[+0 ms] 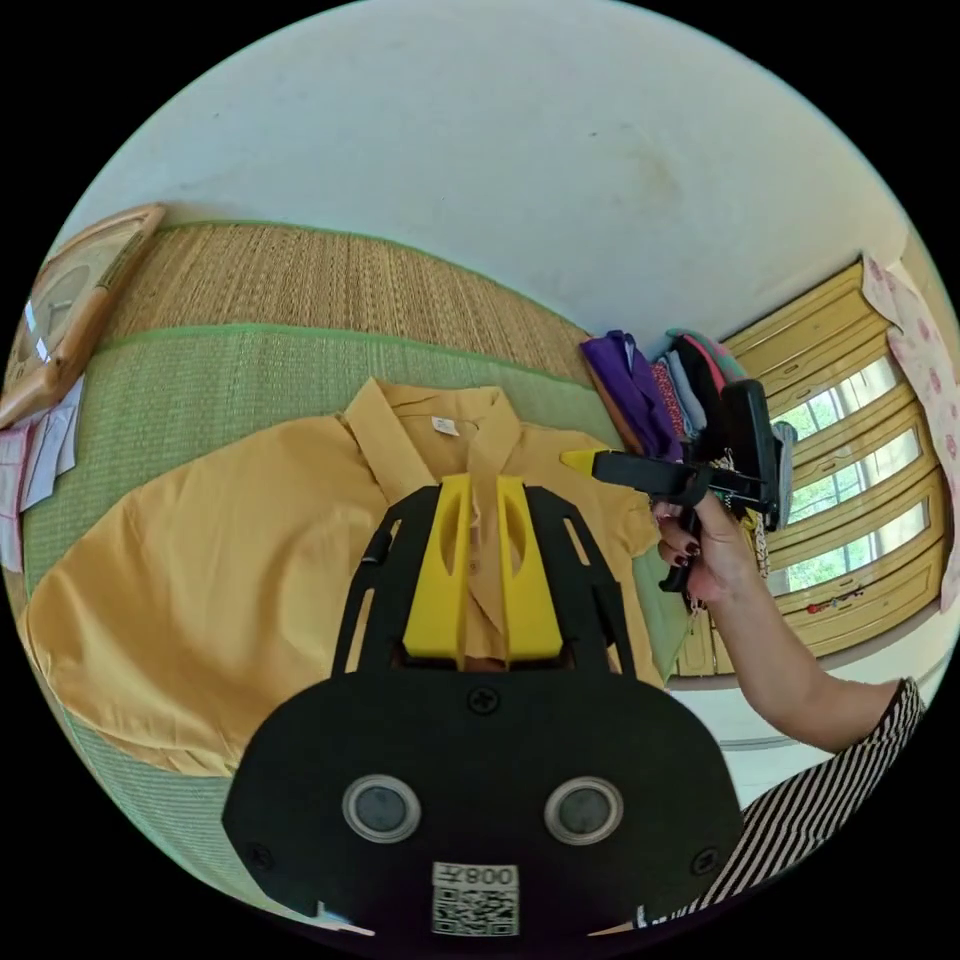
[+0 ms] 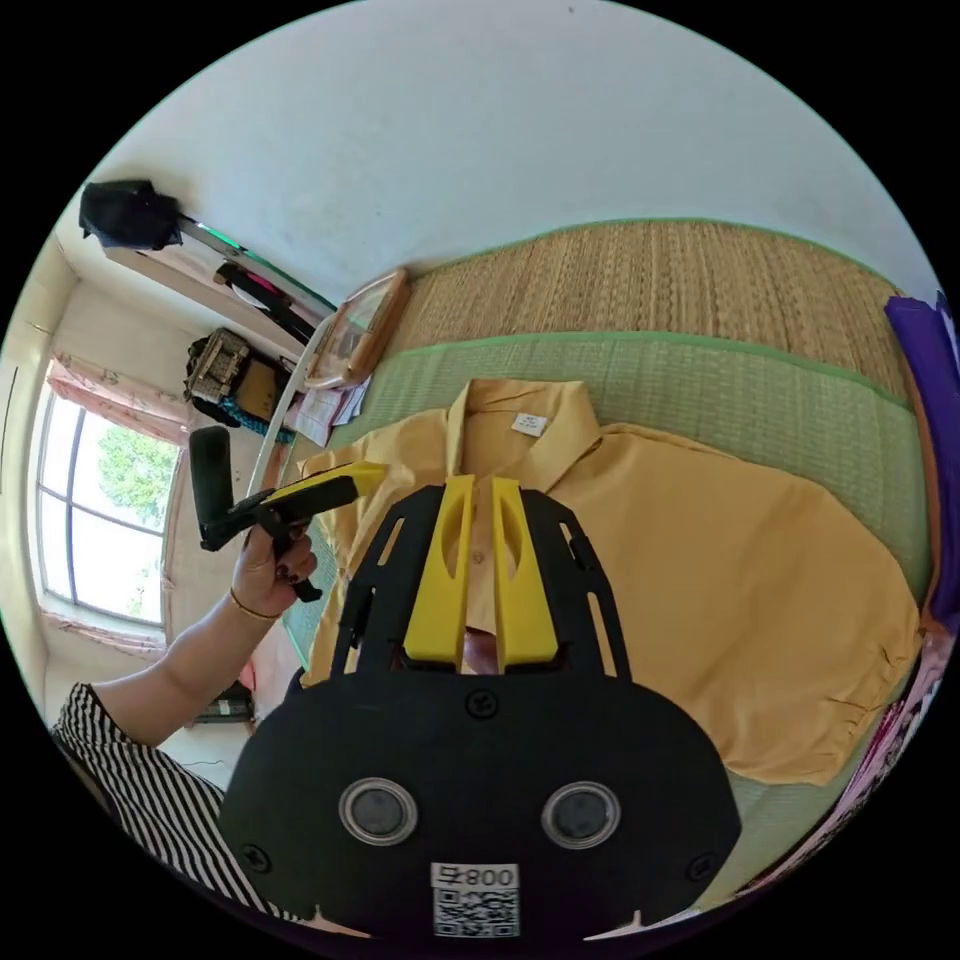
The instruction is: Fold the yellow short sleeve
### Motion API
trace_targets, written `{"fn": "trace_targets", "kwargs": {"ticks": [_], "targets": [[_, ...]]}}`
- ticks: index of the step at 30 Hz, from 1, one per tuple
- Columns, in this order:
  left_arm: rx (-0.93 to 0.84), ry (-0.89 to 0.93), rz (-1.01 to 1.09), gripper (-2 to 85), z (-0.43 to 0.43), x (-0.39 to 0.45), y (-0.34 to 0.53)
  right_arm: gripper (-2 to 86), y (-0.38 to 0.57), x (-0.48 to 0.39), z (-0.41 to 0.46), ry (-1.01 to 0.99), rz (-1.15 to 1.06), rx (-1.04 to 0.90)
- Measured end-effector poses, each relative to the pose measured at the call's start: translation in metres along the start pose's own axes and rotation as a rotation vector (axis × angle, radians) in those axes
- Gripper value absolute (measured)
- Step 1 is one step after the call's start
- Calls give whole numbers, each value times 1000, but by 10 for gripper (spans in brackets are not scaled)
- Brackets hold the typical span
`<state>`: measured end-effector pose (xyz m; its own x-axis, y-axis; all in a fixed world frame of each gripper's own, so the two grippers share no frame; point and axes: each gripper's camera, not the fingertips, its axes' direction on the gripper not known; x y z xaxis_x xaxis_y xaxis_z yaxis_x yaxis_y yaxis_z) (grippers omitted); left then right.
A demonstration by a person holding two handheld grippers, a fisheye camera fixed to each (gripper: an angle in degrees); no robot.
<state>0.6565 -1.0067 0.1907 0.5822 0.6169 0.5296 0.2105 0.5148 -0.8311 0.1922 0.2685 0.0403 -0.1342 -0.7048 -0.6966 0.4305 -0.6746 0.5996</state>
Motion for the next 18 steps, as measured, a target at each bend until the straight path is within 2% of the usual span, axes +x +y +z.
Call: {"fn": "trace_targets", "kwargs": {"ticks": [3,5,9,12,18], "targets": [[49,-51,-5,32,-25,-25,30,23,22,23,-17,91,30,57],[13,-177,-92,25,-30,-63,45,18,30,47,-18,138,80,55],[-61,-300,-219,14,-20,-113,54,6,34,84,-2,298,199,11],[-36,-312,-207,8,-14,-124,53,2,26,88,17,409,201,-39],[-16,-383,-182,4,3,-125,19,1,-12,76,30,452,168,-1]]}}
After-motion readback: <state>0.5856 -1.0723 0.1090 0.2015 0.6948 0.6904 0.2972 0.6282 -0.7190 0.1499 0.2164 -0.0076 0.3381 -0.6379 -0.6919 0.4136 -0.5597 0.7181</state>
